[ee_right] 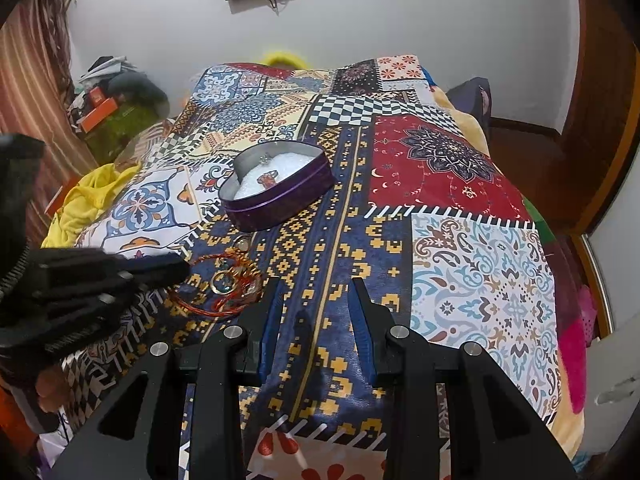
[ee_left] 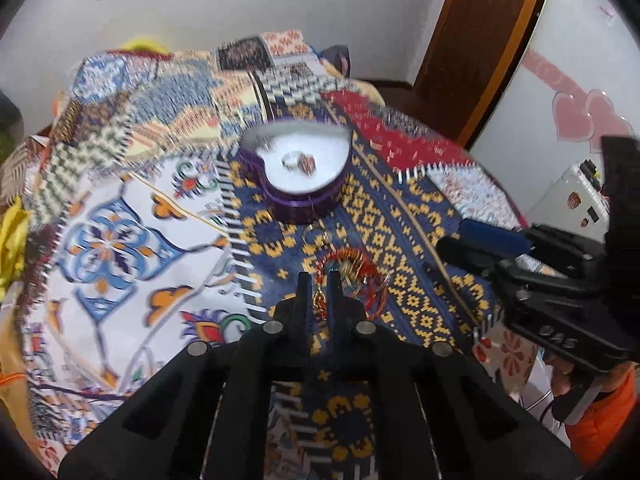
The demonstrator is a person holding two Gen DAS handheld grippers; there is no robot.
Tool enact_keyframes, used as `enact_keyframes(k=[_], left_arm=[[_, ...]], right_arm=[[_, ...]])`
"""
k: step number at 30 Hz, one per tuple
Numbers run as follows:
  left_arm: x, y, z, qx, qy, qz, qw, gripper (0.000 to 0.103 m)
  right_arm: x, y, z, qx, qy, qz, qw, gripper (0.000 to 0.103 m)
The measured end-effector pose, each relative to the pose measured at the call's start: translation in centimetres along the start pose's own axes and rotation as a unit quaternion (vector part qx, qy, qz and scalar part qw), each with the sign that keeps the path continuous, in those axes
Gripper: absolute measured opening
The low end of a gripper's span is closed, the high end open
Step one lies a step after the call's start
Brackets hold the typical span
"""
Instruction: Organize jewelry
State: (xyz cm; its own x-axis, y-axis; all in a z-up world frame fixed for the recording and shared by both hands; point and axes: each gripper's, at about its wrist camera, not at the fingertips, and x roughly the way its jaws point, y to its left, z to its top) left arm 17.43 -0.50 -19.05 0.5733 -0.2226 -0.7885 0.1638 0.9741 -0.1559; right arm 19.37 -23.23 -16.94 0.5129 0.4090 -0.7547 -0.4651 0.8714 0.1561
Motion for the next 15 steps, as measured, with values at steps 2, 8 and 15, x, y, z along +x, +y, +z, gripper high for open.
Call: enact_keyframes(k=[2,8,15], left_arm=[[-1.2,0.3,0.2,-0.003,-0.014,-0.002,0.9999,0.005],[-3.8,1.8,0.3,-0.020,-0.041,0.003,0.9990,0.005],[-3.8,3.6,-1.1,-0.024,-0.032,0.044,0.9983,0.005]], right_arm=[[0.0,0.3,0.0,-0.001,-0.001,0.003,1.000,0.030],[0.3,1.4,0.1,-0.010,0.003,0.011,1.000,0.030],[1.5,3.4,0.0,-0.030,0.015,0.028,0.999,0.030]])
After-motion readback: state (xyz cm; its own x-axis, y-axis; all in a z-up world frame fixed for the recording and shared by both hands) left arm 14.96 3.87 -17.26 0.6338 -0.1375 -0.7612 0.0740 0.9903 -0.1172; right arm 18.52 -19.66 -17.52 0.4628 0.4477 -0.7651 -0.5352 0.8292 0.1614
